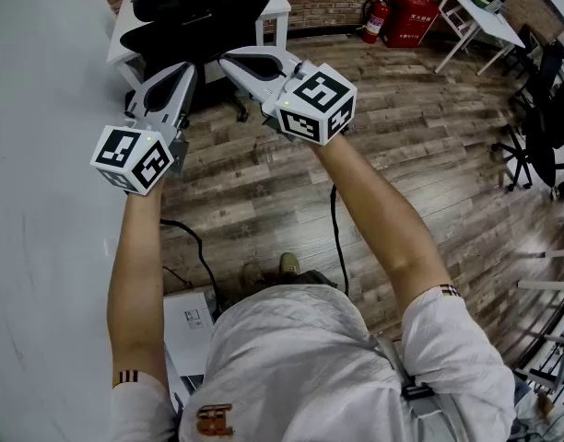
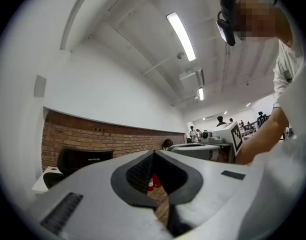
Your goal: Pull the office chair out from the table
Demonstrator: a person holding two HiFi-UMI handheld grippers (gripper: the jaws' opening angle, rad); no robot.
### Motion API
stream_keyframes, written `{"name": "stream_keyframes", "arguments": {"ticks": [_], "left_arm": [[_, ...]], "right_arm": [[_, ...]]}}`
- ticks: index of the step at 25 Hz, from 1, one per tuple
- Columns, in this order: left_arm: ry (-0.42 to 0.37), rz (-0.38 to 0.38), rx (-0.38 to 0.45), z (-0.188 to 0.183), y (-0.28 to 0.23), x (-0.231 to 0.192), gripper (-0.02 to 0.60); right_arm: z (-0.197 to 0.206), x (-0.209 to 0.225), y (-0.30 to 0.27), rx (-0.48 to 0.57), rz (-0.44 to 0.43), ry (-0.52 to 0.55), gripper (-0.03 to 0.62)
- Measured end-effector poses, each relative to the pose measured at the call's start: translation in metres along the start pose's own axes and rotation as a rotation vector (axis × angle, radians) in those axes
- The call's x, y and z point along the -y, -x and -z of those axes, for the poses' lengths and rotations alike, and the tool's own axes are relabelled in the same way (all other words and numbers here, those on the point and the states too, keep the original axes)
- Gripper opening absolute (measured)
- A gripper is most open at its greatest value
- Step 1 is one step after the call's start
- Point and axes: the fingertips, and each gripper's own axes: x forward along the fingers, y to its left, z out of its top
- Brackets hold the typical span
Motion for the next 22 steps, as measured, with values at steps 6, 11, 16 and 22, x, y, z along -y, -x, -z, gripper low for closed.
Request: {"name": "stream_keyframes", "arguments": {"ticks": [6,11,16,22], "left_arm": [[0.004,0.0,-0.002,0.005,-0.006,-0.002,0.0],[0.002,-0.015,-0.007,0.007,-0.007,-0.007,0.0],[-0.01,-0.041,-0.024,0.011,-0.013,-0.013,0.0],[-0.029,-0.074,-0.043,0.017,-0.03,-0.018,0.0]], "right_arm": [[0.003,0.005,-0.001,0.0,-0.009,0.002,0.0],[0.004,0.007,-0.001,0.011,-0.032,-0.018,0.0],[0.005,0.021,0.001,0.021,-0.033,-0.028,0.001],[0.008,0.038,0.006,0.031,-0.063,-0.033,0.002]]}}
